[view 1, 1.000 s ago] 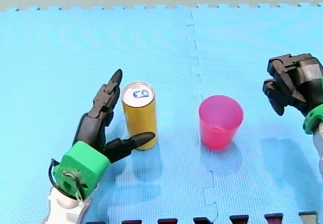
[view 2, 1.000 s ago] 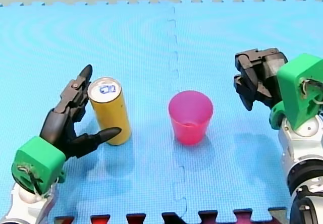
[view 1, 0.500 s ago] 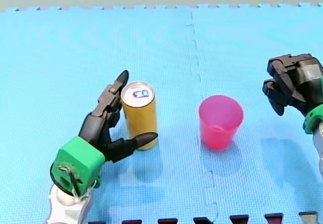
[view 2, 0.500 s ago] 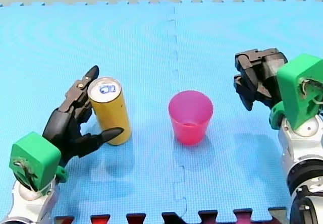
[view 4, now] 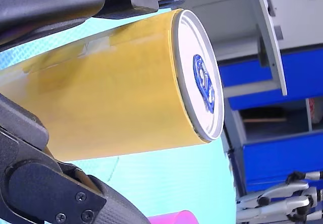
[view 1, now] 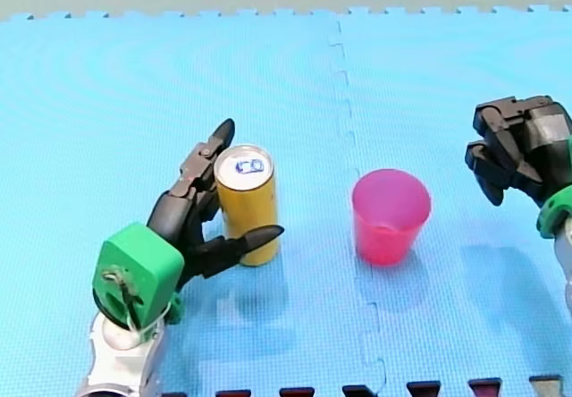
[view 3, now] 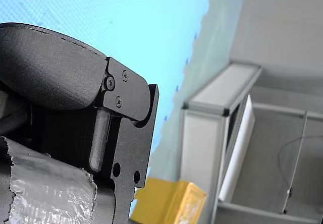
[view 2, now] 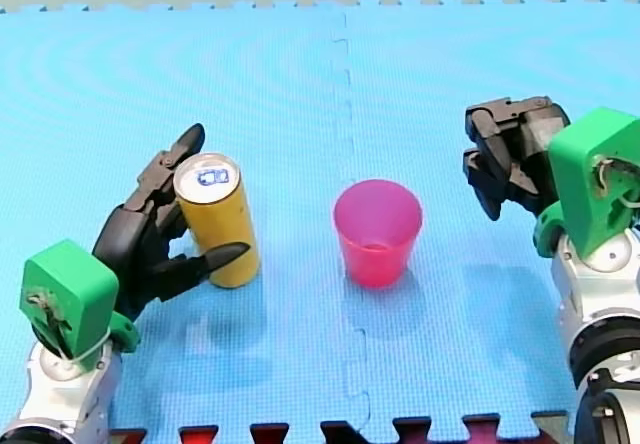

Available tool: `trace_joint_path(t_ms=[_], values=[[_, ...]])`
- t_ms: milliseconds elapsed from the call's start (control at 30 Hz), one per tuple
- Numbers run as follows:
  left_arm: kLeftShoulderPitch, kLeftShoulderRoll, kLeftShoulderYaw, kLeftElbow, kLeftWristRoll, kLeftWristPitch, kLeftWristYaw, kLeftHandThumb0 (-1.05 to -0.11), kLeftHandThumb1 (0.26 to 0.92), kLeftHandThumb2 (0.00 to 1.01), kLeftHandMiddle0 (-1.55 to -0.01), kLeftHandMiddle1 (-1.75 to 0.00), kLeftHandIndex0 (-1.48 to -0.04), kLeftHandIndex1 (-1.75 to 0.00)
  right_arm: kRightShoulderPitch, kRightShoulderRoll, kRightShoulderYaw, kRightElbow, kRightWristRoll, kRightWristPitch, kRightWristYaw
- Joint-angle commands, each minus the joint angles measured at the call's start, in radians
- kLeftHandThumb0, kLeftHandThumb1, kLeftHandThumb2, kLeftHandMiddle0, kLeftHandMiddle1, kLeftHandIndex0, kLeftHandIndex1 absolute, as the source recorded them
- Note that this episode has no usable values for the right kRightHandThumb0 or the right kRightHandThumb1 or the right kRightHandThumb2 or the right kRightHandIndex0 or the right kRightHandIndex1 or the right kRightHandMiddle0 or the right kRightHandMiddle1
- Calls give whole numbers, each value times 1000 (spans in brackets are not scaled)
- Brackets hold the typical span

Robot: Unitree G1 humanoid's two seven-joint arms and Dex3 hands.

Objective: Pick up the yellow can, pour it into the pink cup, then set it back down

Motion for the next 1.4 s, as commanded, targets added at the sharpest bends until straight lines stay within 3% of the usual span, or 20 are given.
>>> trace_joint_path(t_ms=[0, 367, 833, 1367], values=[[-3, 0, 5, -9, -10, 9, -6, -789, 648, 0, -70, -3, -97, 0, 2, -5, -1, -2, 2, -5, -1], [-23, -14, 17, -15, -44, 42, -63, -765, 637, 0, -79, -5, -101, -1, 7, -7, 1, -5, 2, -15, 2], [-29, -8, -24, -12, 22, 59, -12, -879, 678, 6, -84, -4, -106, -2, 13, -7, 0, -10, 6, -28, 9], [-38, -10, -41, 18, 52, 43, 33, -872, 672, 0, -88, -3, -113, -2, 16, -6, -1, -12, 9, -31, 15]])
